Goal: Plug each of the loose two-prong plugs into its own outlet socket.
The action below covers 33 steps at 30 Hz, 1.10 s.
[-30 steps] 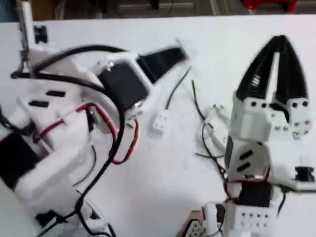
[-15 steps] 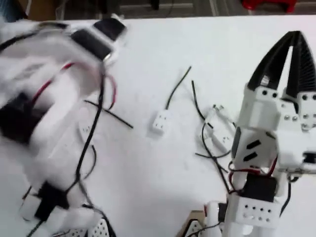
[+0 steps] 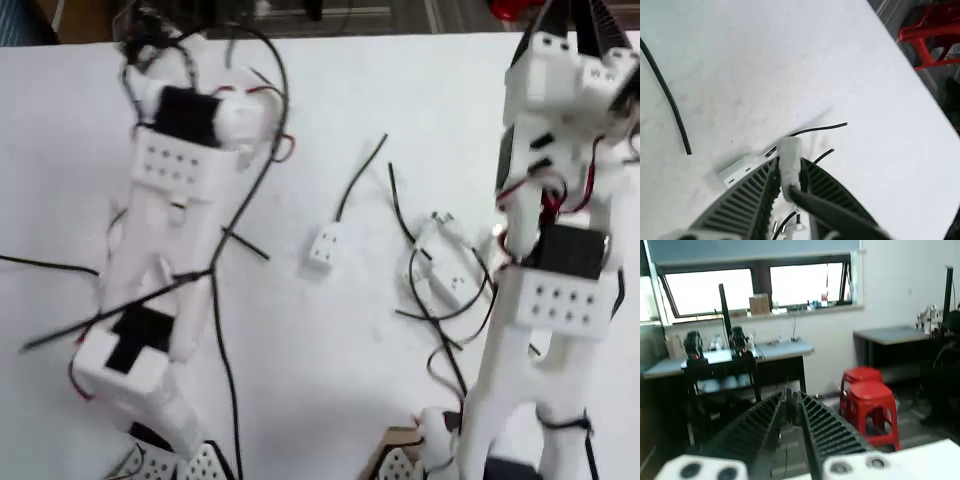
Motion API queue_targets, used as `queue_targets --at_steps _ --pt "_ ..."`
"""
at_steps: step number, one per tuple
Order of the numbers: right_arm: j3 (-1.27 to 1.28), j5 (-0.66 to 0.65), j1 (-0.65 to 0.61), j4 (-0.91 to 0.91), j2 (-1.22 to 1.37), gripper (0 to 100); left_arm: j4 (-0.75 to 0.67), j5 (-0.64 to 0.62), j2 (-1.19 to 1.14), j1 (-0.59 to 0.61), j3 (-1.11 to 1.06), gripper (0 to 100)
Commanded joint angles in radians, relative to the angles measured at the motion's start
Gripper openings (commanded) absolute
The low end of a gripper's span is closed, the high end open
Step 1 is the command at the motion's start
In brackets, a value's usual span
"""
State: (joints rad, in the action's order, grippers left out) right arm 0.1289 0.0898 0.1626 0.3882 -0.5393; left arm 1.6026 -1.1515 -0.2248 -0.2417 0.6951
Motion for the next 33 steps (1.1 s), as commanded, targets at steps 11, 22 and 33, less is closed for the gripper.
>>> queue_targets --at_steps 11,22,33 --pt "-0.4 0.002 0.007 0.289 0.22 1.8 -0.057 0.003 -0.289 -0.197 0.005 2" --pt "-0.402 0.002 0.005 0.294 0.216 1.8 0.138 -0.468 -0.398 -0.2 0.015 2" --pt "-0.4 0.002 0.002 0.294 0.216 1.8 0.161 -0.526 -0.4 -0.193 0.003 2"
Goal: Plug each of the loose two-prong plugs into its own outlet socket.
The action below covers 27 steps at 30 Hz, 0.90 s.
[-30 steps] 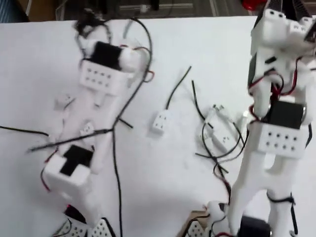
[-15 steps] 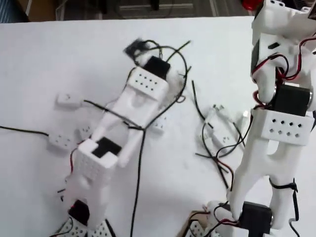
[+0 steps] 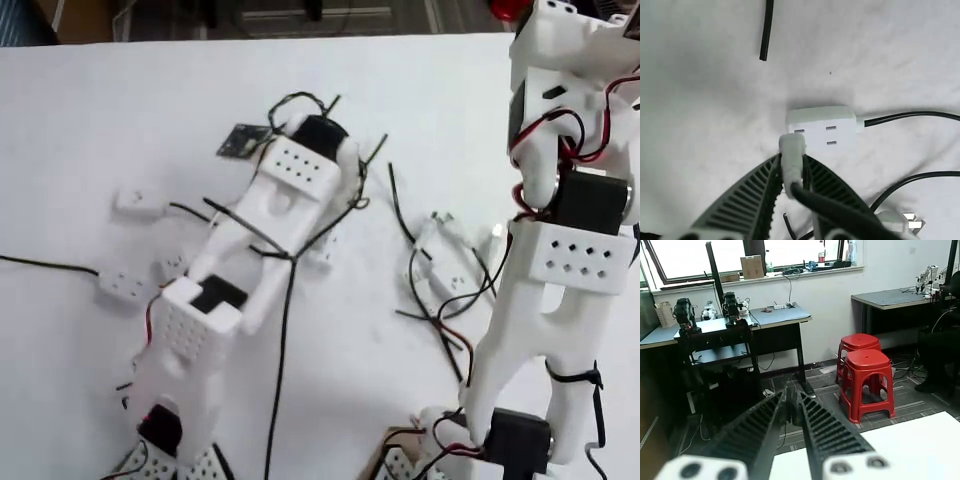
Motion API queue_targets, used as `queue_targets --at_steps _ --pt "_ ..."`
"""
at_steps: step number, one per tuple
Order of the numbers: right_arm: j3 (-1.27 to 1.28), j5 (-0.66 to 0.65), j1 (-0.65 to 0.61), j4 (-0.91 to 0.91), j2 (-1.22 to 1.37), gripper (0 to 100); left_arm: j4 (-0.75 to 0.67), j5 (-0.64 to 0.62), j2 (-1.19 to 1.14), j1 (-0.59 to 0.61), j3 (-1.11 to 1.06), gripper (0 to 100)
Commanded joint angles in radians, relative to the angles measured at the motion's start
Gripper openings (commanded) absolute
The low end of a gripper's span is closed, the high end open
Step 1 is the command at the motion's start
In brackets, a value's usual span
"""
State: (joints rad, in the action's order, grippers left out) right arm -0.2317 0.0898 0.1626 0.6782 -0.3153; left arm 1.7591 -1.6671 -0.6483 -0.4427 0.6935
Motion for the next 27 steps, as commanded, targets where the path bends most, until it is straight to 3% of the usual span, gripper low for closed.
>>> queue_targets --at_steps 1,27 --pt "-0.04 0.002 0.001 0.004 -0.008 1.8 0.005 -0.011 0.024 0.007 0.005 2" --pt "-0.038 0.002 0.001 -0.001 -0.001 1.8 -0.011 -0.012 -0.061 -0.039 0.077 2"
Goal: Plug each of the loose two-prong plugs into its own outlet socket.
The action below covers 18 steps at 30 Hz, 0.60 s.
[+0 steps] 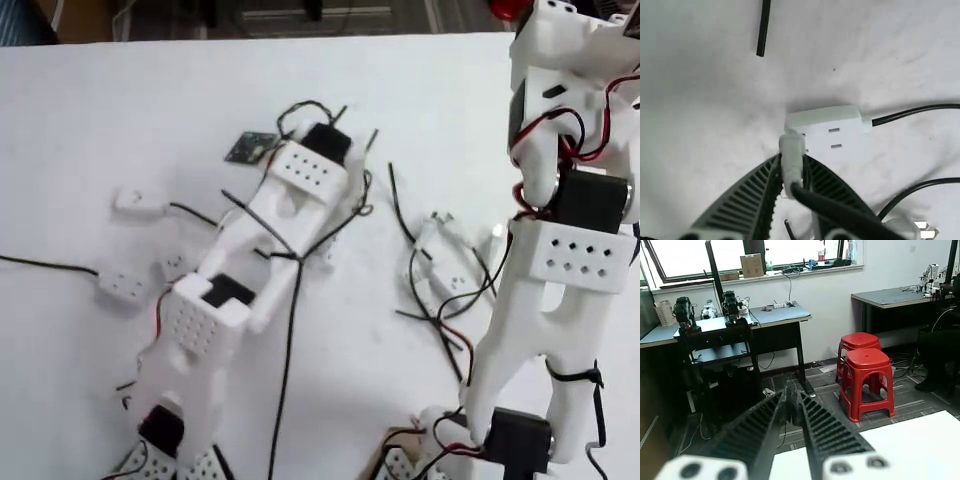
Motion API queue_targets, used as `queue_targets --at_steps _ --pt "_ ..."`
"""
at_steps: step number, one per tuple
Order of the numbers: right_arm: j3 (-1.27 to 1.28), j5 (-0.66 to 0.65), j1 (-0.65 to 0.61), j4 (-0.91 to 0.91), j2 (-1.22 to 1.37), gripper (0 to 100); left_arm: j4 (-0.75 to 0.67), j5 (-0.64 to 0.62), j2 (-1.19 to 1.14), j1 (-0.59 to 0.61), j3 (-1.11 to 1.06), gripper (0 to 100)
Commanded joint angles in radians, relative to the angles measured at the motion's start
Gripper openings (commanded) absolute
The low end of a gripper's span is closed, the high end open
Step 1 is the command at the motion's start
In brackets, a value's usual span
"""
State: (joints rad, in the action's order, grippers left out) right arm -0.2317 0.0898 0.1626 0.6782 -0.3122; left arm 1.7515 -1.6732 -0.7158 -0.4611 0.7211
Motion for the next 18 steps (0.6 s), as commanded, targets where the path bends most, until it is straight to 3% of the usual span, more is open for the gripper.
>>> queue_targets --at_steps 1,18 --pt "-0.038 0.002 0.001 -0.001 -0.004 1.8 -0.003 -0.006 0.005 -0.022 0.049 2" --pt "-0.035 0.003 -0.001 -0.002 -0.002 1.8 -0.009 -0.006 0.001 -0.025 0.048 2"
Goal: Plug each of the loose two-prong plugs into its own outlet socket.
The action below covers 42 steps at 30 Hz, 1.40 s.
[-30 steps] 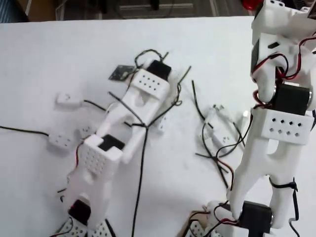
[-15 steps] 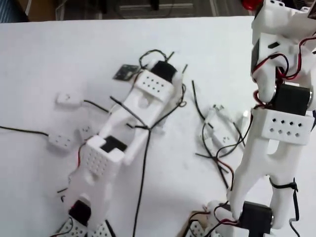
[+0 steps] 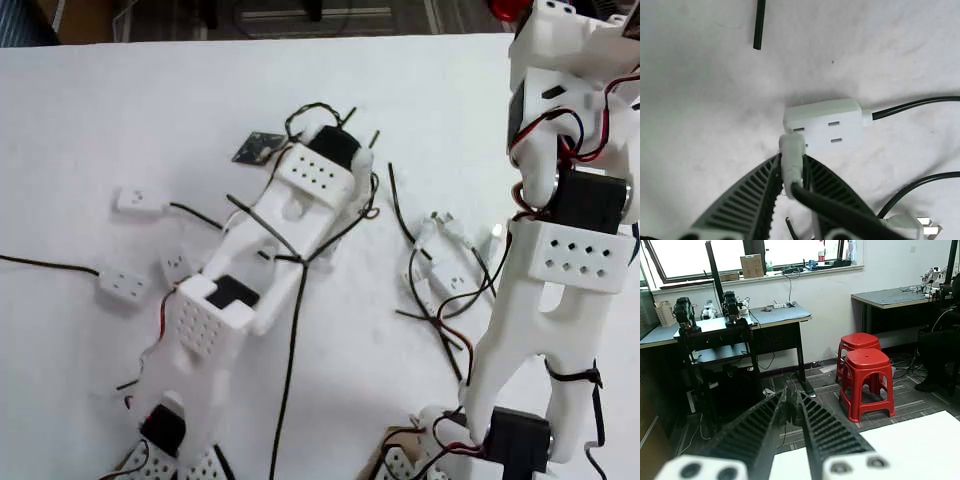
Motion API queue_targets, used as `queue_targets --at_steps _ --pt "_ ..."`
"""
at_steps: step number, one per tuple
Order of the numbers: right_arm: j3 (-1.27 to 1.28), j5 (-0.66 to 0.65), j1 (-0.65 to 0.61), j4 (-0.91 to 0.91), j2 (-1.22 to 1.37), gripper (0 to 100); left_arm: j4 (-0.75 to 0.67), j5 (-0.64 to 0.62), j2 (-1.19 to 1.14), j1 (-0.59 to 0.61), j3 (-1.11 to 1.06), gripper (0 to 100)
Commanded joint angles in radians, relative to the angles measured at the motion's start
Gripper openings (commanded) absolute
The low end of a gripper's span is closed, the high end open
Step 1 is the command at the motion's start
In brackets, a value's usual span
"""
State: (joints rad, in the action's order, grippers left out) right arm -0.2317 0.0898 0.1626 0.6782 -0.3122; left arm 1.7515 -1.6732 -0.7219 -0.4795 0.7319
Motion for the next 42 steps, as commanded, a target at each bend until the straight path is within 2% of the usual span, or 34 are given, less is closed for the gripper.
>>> queue_targets --at_steps 1,23,28,32,37,42 --pt "-0.035 0.003 -0.001 -0.002 -0.002 1.8 -0.009 -0.006 -0.002 -0.007 0.037 2" --pt "-0.034 0.003 -0.001 -0.002 -0.002 1.8 -0.015 -0.002 -0.097 0.005 0.038 2" --pt "-0.034 0.003 -0.001 -0.004 -0.002 1.8 -0.049 0.0 -0.18 0.059 0.048 2" --pt "-0.034 0.003 -0.001 -0.004 -0.002 1.8 -0.051 0.012 -0.199 0.054 0.048 2" --pt "-0.034 0.003 0.001 -0.004 -0.002 1.8 -0.06 0.176 -0.194 0.012 0.048 2" --pt "-0.034 0.003 0.001 -0.004 -0.002 1.8 -0.078 0.522 -0.2 -0.008 0.046 7"
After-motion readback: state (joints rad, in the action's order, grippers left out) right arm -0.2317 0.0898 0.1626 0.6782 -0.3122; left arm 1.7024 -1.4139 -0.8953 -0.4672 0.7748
